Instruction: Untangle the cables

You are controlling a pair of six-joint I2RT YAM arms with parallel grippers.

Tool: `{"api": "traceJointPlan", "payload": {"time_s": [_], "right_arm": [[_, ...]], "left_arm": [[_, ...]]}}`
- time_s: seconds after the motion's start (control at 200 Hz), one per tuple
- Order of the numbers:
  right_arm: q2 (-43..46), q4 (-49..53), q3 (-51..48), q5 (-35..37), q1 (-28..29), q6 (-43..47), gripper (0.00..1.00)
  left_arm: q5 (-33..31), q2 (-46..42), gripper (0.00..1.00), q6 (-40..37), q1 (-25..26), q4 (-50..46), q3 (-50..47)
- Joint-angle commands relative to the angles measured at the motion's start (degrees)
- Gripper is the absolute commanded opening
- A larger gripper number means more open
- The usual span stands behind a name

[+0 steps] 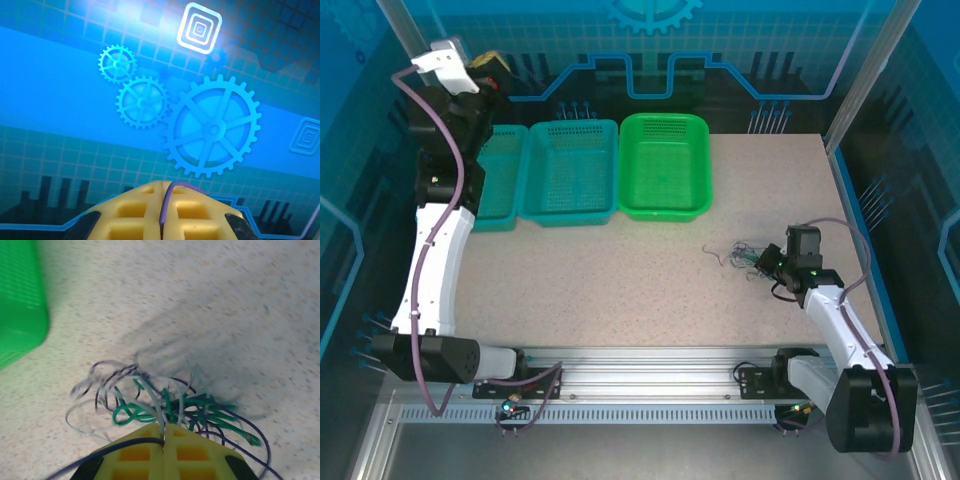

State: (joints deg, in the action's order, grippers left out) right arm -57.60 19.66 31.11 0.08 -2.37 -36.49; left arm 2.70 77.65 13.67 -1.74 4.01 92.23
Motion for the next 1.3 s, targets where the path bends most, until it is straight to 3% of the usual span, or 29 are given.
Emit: {"api": "traceJointPlan", "payload": {"time_s": [0.0,0.37,0.5,0.595,0.845,1.196,1.296], "right_arm": [[-1.0,-0.7,-1.3,1.4,-1.4,-3.4,0.0],[-3.4,-0.5,1.6,-2.5,-0.4,-2.3,0.0],[-2.4,1.3,2.6,-2.5,0.6,-1.6,0.0],[-1.5,2.6,2.9,-1.7,1.5,-1.2,0.0],[-1.5,3.2,3.2,-1.3,3.0,-1.3,0.0],[-2.8,2.7,3.5,-1.2,5.3,-1.7,0.0],[-3.2,3.4,4.6,-1.3,5.7,-1.2,0.0]], "left_arm": [[-0.8,1.2,0.0,0.6,-1.1,-1.7,1.6],[-2.1,10.4,0.0,-2.2,-10.4,-4.2,12.6],[0.4,13.0,0.0,3.2,-15.4,-1.5,11.0],[1.8,14.8,0.0,2.8,-17.3,-0.9,11.1],[0.7,19.5,0.0,1.3,-20.0,-3.0,10.7],[-8.2,27.9,0.0,-4.5,-21.0,-5.0,5.6],[-7.2,28.5,0.41,-1.5,-22.2,-5.2,4.3]]}}
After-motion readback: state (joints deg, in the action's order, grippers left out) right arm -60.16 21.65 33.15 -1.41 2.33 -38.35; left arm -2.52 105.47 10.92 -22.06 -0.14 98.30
